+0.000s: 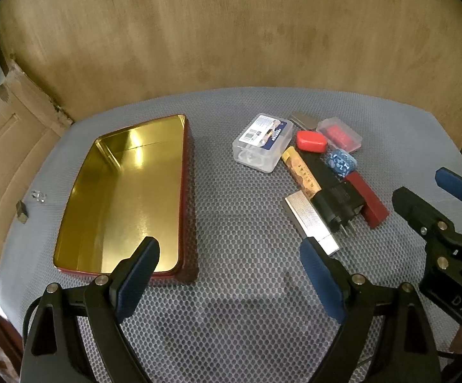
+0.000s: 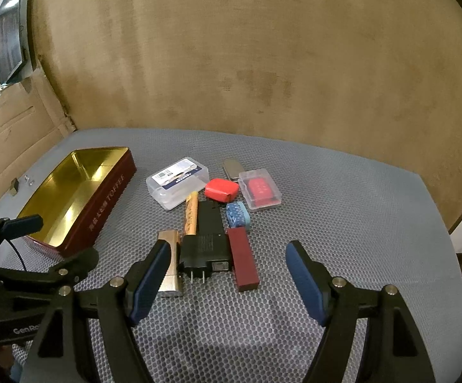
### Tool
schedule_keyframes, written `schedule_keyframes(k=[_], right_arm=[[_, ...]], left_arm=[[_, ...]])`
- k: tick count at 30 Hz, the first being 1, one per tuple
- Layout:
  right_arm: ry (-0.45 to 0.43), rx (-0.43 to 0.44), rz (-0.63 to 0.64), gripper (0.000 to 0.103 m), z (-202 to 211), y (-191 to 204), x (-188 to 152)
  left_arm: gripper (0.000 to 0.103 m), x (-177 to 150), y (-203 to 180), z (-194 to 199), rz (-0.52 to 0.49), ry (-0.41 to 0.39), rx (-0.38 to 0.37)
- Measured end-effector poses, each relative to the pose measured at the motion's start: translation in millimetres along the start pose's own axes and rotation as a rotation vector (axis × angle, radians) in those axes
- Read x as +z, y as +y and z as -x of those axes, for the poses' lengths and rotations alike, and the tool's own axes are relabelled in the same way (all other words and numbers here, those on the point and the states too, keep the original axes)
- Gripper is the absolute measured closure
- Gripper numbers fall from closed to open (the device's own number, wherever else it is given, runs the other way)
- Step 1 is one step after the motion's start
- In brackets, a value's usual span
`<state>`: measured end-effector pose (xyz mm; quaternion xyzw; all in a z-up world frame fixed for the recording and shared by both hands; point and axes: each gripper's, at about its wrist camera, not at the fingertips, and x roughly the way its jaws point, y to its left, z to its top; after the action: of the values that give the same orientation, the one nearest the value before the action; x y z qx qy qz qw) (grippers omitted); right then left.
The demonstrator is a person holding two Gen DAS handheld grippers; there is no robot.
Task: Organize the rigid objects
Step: 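Move both grippers toward the cluster of objects beside the tin, then grasp the silver metal case with the left gripper while the right gripper grasps the red block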
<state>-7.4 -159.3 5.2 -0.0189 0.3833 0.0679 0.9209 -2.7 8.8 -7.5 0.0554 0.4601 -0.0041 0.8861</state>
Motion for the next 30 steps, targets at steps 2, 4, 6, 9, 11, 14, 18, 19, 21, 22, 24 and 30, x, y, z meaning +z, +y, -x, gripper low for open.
schedule_keyframes(k=[2,4,6,9,11,14,18,19,21,22,24,30], right_arm=[[0.000,-0.001,0.003,0.027,0.3,0.8,0.6],[0.002,0.002,0.007,0.027,0.1,2.1,0.6],[0.001,0.001,0.015,0.027,0.2,3.2,-0.3],[0.003,0.000,0.023,0.027,-0.1,4.6,-1.5],[0.003,0.002,0.029,0.027,-0.8,5.2,-1.7],[0.018,0.010,0.036,0.039,-4.6,4.8,-2.3],[0.036,0.009,0.035,0.043,-11.3,2.0,-4.9],[0.043,0.013,0.037,0.043,-13.6,1.5,-5.7],[0.059,0.012,0.043,0.054,-18.1,0.2,-7.9],[0.071,0.010,0.047,0.056,-22.2,-0.7,-9.9],[0.088,-0.001,0.042,0.058,-29.4,-3.6,-13.8],[0.141,-0.015,0.037,0.067,-51.4,-14.5,-22.3]], left_arm=[[0.015,0.1,0.1,-0.6,-0.001,0.001,0.003],[0.015,-0.9,0.5,-1.0,-0.002,0.003,0.002],[0.015,-1.5,0.5,-1.0,-0.006,0.005,0.004],[0.015,-1.9,0.5,-2.0,-0.007,0.008,0.004],[0.015,-1.6,-0.7,-2.9,-0.008,0.010,0.009],[0.015,-1.4,-1.2,-4.3,-0.008,0.013,0.008],[0.015,-2.0,-0.8,-4.4,-0.009,0.014,0.008],[0.015,-2.0,-1.1,-5.5,-0.009,0.015,0.008],[0.015,-2.6,-1.5,-7.2,-0.011,0.019,0.008],[0.015,-2.7,-2.0,-8.1,-0.012,0.020,0.009],[0.015,-3.0,-3.0,-9.3,-0.016,0.021,0.011],[0.015,-1.9,-5.3,-13.6,-0.022,0.026,0.010]])
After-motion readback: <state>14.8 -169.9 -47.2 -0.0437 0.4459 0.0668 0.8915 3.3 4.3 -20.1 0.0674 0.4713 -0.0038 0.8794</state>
